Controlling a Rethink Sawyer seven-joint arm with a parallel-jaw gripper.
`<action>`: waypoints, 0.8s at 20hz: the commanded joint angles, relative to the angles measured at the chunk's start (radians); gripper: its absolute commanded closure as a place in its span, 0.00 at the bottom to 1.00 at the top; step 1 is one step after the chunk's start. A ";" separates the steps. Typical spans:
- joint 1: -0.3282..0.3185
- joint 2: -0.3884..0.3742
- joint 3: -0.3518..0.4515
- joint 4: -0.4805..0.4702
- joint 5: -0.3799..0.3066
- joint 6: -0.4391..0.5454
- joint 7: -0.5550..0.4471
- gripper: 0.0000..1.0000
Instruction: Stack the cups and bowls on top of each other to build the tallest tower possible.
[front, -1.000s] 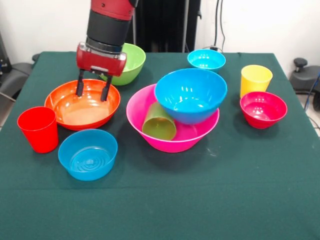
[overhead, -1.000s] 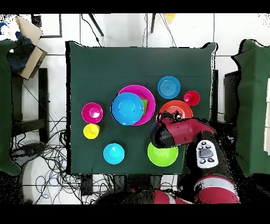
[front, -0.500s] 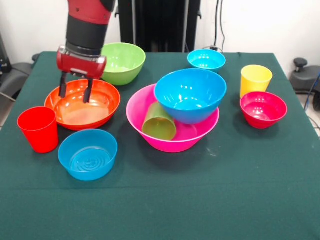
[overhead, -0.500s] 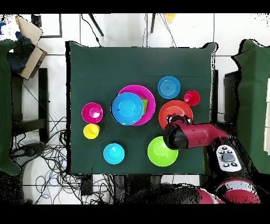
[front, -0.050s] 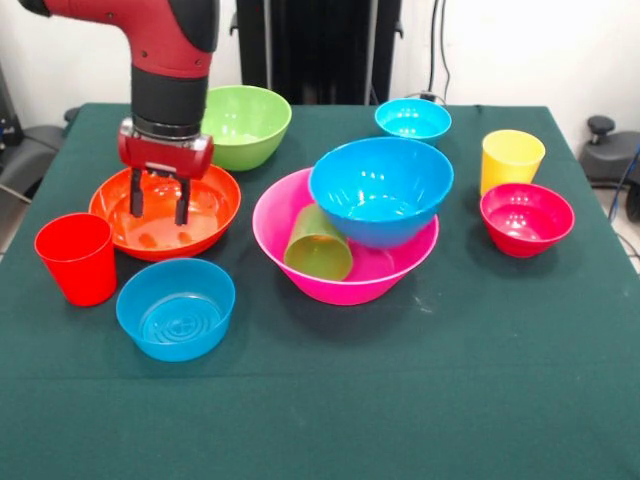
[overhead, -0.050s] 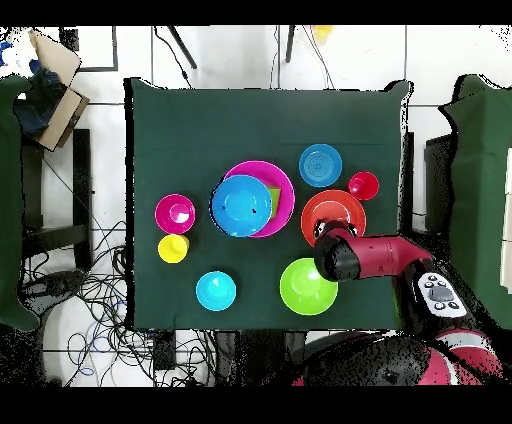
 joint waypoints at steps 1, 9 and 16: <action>0.010 0.015 0.158 -0.032 -0.037 0.020 -0.067 0.00; 0.043 -0.020 0.126 -0.003 -0.044 0.001 -0.031 0.00; 0.055 -0.053 0.117 0.023 -0.034 0.015 -0.023 0.00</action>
